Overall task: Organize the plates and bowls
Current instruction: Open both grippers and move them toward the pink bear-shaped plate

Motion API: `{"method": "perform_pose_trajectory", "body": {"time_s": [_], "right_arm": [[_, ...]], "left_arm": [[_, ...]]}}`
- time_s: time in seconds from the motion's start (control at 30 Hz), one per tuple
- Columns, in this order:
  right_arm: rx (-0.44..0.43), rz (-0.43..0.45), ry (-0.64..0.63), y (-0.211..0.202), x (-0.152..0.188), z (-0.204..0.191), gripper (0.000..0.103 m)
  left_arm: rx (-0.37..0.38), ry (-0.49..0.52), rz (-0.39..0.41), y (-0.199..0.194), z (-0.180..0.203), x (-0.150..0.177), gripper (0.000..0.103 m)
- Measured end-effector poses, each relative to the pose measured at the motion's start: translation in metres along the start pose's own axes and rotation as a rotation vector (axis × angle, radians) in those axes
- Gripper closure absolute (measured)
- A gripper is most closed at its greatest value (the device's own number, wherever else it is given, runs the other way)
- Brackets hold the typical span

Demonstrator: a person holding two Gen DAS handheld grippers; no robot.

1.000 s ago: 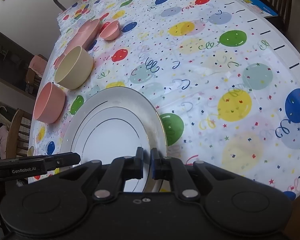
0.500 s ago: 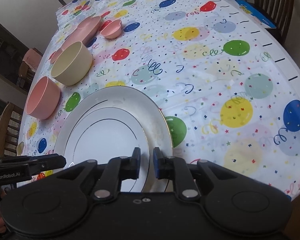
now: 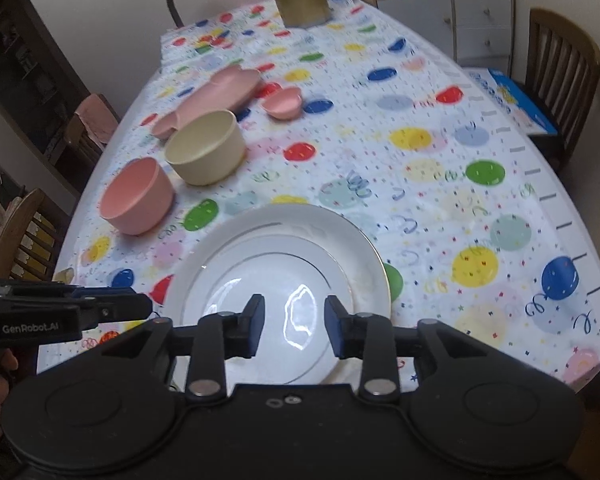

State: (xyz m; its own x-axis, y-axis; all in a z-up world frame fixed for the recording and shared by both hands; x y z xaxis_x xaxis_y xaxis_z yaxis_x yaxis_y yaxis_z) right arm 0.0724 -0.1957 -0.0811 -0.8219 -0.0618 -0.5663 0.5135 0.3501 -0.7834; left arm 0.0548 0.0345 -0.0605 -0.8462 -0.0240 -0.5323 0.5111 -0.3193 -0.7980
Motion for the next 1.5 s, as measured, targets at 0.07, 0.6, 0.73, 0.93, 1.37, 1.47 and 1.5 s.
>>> {"method": "perform_pose_trajectory", "body": {"time_s": [0.07, 0.6, 0.73, 0.93, 1.37, 1.47, 1.5], "right_arm": [[-0.003, 0.022, -0.011, -0.009, -0.001, -0.009, 0.066], [-0.004, 0.171, -0.168, -0.048, -0.030, -0.085, 0.026], [0.000, 0.189, -0.198, -0.047, -0.042, -0.096, 0.021], [0.004, 0.225, -0.267, -0.040, -0.069, -0.111, 0.005], [0.002, 0.248, -0.360, 0.015, -0.169, -0.112, 0.001], [0.002, 0.232, -0.378, 0.035, -0.191, -0.108, 0.001], [0.001, 0.227, -0.382, 0.041, -0.197, -0.106, 0.001]], "left_arm": [[0.001, 0.006, 0.025, -0.009, 0.000, -0.002, 0.073], [-0.092, 0.016, 0.243, -0.074, -0.018, -0.031, 0.033], [-0.127, -0.005, 0.273, -0.078, -0.025, -0.043, 0.028], [-0.214, -0.028, 0.312, -0.076, -0.034, -0.066, 0.024], [-0.369, -0.195, 0.270, -0.025, -0.074, -0.138, 0.023], [-0.394, -0.225, 0.260, -0.008, -0.082, -0.155, 0.023], [-0.401, -0.238, 0.253, -0.002, -0.085, -0.161, 0.023]]}}
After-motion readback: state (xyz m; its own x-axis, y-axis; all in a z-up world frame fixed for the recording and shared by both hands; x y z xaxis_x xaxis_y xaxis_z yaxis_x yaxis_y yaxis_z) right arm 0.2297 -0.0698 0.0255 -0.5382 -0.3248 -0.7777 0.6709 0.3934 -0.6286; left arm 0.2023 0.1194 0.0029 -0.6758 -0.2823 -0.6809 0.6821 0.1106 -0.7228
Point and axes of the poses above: each gripper's, at about its wrist camera, not at the fingertips, and y roughly the way its jaws point, z to its right, x to its underside, the point moved 2 cm from there along y, roughly the way its jaws point, and after that the axes turned 1 degree about -x, right-handed, at the moved point
